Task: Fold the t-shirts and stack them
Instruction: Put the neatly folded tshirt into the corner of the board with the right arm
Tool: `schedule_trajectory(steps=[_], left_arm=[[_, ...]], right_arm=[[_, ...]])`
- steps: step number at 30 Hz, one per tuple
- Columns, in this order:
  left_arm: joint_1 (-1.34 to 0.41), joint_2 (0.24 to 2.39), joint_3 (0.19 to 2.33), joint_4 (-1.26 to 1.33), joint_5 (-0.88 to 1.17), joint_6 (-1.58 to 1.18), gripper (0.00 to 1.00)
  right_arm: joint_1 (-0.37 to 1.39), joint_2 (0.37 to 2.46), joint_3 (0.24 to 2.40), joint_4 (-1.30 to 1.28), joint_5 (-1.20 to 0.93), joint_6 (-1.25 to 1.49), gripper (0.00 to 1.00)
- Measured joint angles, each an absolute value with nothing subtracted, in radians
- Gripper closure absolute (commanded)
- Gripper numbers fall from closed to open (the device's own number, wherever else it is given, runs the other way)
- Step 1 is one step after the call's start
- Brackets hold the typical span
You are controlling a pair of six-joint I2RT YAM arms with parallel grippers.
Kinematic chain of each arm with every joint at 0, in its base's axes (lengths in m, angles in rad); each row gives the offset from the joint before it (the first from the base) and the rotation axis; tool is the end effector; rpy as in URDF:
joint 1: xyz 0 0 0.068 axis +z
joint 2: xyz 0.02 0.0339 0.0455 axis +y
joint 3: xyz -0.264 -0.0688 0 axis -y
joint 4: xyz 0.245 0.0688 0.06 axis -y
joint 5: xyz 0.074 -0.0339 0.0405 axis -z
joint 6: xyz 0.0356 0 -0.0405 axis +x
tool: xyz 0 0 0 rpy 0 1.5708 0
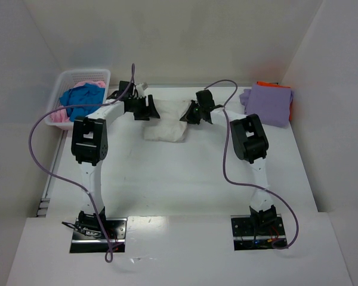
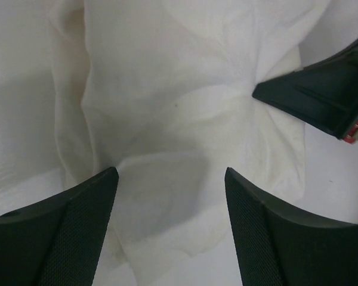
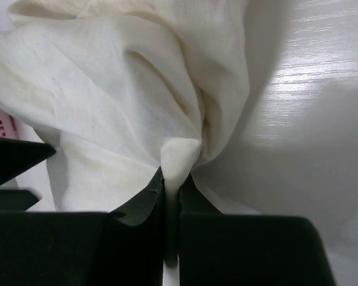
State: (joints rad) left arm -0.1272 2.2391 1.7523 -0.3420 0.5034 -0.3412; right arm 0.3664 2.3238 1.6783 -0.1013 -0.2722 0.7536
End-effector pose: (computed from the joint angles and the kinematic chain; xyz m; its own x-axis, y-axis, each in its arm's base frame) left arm 0.4931 -0.0804 0.1816 -0.8344 -0.1888 -0.5178 0.1648 0.8111 -0.5612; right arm 0.4744 0.1923 0.1331 -0.8246 0.3895 -0.4102 0.0480 0.7707 0.6353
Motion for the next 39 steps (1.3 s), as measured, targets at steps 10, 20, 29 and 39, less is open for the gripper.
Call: schedule_trajectory(steps=[10, 20, 29, 39], left_arm=[[-0.057, 1.937, 1.686, -0.336, 0.575, -0.340, 0.01], [-0.028, 1.770, 1.631, -0.292, 0.625, -0.340, 0.01], [-0.028, 1.782, 1.591, -0.317, 0.639, -0.339, 0.01], [-0.028, 1.784, 1.579, -0.318, 0.657, -0.339, 0.01]], right_arm=[[0.352, 2.311, 1.779, -0.250, -0.162, 0.667, 1.00], [0.237, 2.302, 1.946, -0.441, -0.053, 0.532, 1.00], [0.139, 2.293, 2.102, -0.614, -0.017, 0.387, 1.00], [-0.025, 2.289, 2.220, -0.716, -0.001, 0.265, 1.00]])
